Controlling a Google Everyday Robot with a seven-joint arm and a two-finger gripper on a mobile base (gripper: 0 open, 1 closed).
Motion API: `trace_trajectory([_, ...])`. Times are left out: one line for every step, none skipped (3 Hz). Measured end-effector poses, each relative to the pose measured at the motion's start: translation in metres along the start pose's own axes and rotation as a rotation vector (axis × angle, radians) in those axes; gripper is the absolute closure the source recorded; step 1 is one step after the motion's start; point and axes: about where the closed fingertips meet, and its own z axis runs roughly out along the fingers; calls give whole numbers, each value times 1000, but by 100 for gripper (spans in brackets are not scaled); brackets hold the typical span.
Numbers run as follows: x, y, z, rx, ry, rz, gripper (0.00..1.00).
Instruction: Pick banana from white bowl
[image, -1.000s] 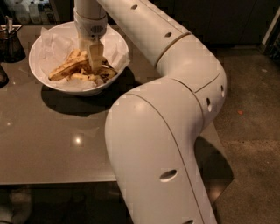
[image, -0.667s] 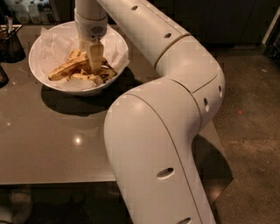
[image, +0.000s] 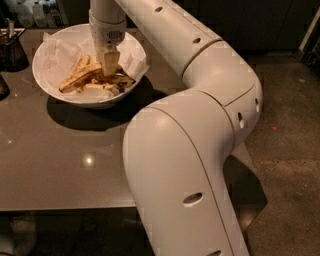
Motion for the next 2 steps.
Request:
trace_trajectory([4, 1, 0, 11, -4, 18, 100])
trace_trajectory([-2, 0, -5, 29, -2, 7, 100])
